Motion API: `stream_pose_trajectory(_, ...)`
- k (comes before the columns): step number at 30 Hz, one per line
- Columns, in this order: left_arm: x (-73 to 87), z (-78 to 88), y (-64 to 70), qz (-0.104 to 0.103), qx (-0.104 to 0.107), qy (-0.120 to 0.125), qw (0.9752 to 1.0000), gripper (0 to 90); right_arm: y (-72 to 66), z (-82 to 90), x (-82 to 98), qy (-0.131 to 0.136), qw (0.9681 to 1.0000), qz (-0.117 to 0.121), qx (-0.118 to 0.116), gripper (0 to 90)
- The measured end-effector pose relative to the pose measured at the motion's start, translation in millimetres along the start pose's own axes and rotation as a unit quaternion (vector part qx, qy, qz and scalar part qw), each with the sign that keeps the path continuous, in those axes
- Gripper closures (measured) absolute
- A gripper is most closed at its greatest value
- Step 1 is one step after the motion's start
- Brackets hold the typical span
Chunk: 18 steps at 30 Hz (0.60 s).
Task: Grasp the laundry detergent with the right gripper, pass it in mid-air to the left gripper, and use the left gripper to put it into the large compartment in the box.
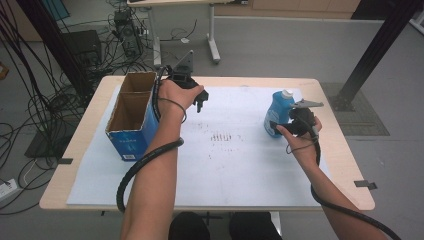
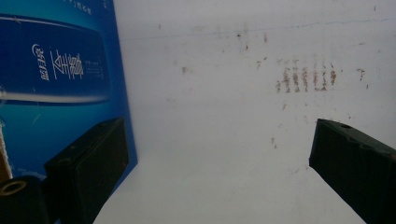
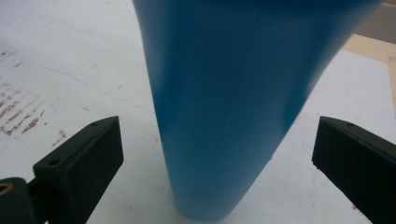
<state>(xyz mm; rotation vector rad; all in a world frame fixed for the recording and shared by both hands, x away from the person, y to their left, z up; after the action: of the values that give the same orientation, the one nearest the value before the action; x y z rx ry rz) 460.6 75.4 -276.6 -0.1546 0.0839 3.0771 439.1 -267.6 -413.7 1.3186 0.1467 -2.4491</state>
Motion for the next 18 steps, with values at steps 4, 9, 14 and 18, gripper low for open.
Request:
stream_pose_trajectory(4,-0.6,-0.4,0.4,-0.001,0.000,0.001,1.0000,5.4,-1.9,-3.1,1.8,0.007,1.0000,-0.001,0.002,1.7)
stream_pose_trajectory(9,-0.8,-2.5,1.2,-0.001,0.002,0.000,1.0000,5.3,-4.0,-6.9,1.8,0.015,0.9999,-0.005,0.003,1.8)
stream_pose_trajectory(14,-0.8,-3.3,0.4,0.001,0.002,0.001,1.0000,5.3,-3.0,-7.0,-0.5,0.020,0.9997,-0.005,0.008,1.7)
stream_pose_trajectory(18,-1.2,-2.9,-0.4,0.000,0.003,0.000,1.0000,5.3,-2.1,-6.8,-1.3,0.023,0.9997,-0.005,0.010,1.4)
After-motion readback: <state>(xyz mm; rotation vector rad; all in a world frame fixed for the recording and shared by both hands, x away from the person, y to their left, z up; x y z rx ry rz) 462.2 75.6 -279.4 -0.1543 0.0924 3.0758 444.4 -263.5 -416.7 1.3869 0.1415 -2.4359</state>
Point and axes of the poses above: each handheld gripper's, and its own axes: z roughly backward along the jaws, x roughly out of its underside, y roughly to its right, the point moved 2 cm from there along -z, roughly forward along the jaws, and after that the axes turned 5 degrees about x, right-handed, at the moved point
